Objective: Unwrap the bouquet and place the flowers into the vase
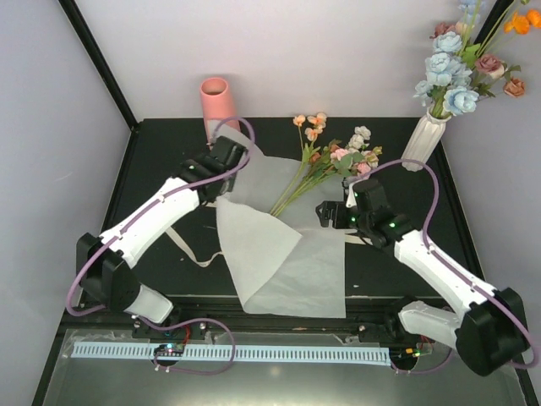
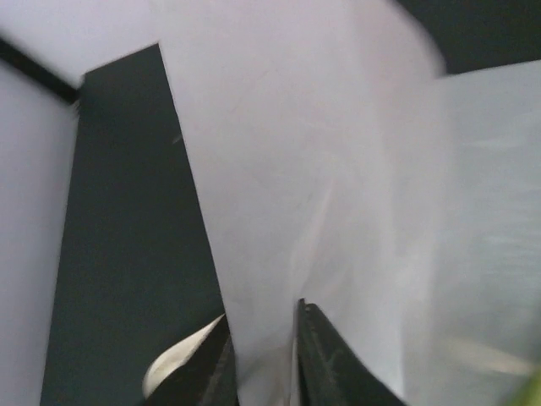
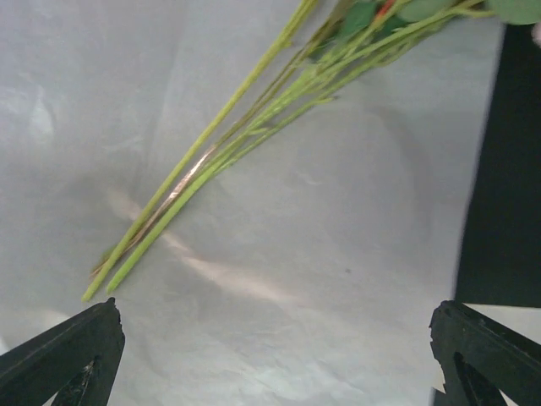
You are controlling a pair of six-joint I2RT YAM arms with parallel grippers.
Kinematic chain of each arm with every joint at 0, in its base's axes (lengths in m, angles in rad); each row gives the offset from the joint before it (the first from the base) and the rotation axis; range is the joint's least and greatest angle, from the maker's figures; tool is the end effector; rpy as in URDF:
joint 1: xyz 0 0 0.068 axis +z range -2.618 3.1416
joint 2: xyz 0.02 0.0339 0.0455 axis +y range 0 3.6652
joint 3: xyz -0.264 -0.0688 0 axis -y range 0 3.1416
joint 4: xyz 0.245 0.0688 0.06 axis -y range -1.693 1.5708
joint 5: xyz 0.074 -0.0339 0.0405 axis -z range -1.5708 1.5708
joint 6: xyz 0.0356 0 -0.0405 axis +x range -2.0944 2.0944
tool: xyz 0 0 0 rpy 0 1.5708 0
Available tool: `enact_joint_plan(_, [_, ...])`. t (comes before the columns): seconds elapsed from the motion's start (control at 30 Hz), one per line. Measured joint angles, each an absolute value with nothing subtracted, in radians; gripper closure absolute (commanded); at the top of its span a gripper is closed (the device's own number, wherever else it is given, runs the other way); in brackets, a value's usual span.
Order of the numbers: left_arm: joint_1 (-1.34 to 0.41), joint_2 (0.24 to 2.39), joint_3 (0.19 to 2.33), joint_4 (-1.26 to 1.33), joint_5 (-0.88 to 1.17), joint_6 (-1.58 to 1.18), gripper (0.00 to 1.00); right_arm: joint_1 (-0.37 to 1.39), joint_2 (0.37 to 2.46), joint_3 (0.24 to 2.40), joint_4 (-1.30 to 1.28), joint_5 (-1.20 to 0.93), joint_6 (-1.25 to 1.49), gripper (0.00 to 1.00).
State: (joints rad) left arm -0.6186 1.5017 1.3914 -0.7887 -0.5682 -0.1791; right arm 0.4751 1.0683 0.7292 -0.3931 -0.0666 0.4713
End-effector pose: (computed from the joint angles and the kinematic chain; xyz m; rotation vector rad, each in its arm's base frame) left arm 0.2691 -0.1680 0.3281 0.2724 2.2945 0.3069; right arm 0.1993 0.1052 0.2467 -0.0396 2.3664 0.5509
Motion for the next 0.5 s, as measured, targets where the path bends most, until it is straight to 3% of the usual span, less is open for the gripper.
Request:
enact_joint_plan(0.1, [-0.519, 1.460, 1.291, -0.802, -0.613, -0.250, 0.58, 0.476, 1.140, 0.749, -0.355, -0.146, 0.469, 0.00])
enact_joint_plan(0.17, [-0.463, 1.446, 1.240, -0.824, -0.628, -0.295, 0.53, 0.479, 1.189, 0.771, -0.331, -0.189, 0.469, 0.00])
enact_joint_plan(0.37, [-0.300, 1.392, 1.159, -0.837, -0.584, -0.412, 0.18, 0.514, 1.338, 0.854, -0.286, -0.261, 0.465, 0.00])
enact_joint_plan(0.5, [-0.244, 1.208, 1.079, -0.798, -0.487, -0.443, 0.09, 0.566, 1.436, 0.914, -0.275, -0.275, 0.457, 0.00])
